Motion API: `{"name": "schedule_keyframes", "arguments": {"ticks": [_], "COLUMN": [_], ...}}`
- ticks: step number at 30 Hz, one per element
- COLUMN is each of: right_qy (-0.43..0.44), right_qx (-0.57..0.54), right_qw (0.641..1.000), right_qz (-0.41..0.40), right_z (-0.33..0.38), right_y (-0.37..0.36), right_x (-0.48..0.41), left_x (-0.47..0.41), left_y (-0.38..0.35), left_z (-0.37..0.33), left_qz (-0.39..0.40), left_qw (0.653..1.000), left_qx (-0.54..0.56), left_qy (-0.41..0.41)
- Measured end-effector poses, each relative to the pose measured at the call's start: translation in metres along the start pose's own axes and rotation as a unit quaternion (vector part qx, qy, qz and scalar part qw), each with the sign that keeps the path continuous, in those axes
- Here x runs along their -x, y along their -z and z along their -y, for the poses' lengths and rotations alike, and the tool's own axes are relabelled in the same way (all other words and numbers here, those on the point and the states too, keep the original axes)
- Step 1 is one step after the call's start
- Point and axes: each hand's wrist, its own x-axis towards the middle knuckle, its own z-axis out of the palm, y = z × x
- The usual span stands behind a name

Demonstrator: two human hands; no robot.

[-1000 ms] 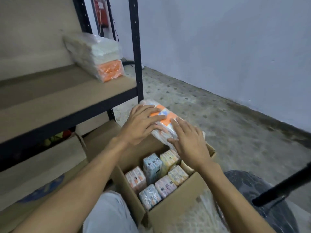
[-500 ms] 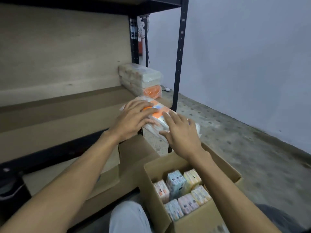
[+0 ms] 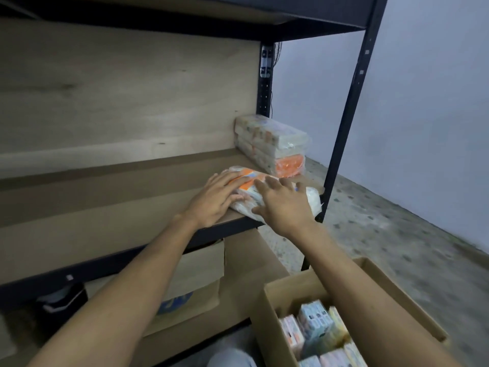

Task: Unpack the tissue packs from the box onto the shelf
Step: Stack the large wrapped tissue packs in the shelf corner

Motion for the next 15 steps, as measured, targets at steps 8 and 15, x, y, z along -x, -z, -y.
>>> {"name": "schedule_keyframes", "arguments": {"ticks": [8,15], "right_qy": [-0.041,-0.095], "right_qx": [-0.015,-0.069], "right_qw": [0.999,0.993], "right_qz": [-0.006,0.01], "right_z": [0.027,0.053], "right_y": [-0.03,-0.041], "right_x": [-0.049,-0.086], "left_x": [0.001,0.02], "left_y": [-0.001,-0.003], "left_z": [0.026,0.038], "left_qz": [-0.03,0.059], "left_qw": [0.987,0.949], "left_qx": [-0.043,-0.054], "left_qy": [0.154,0.304]}}
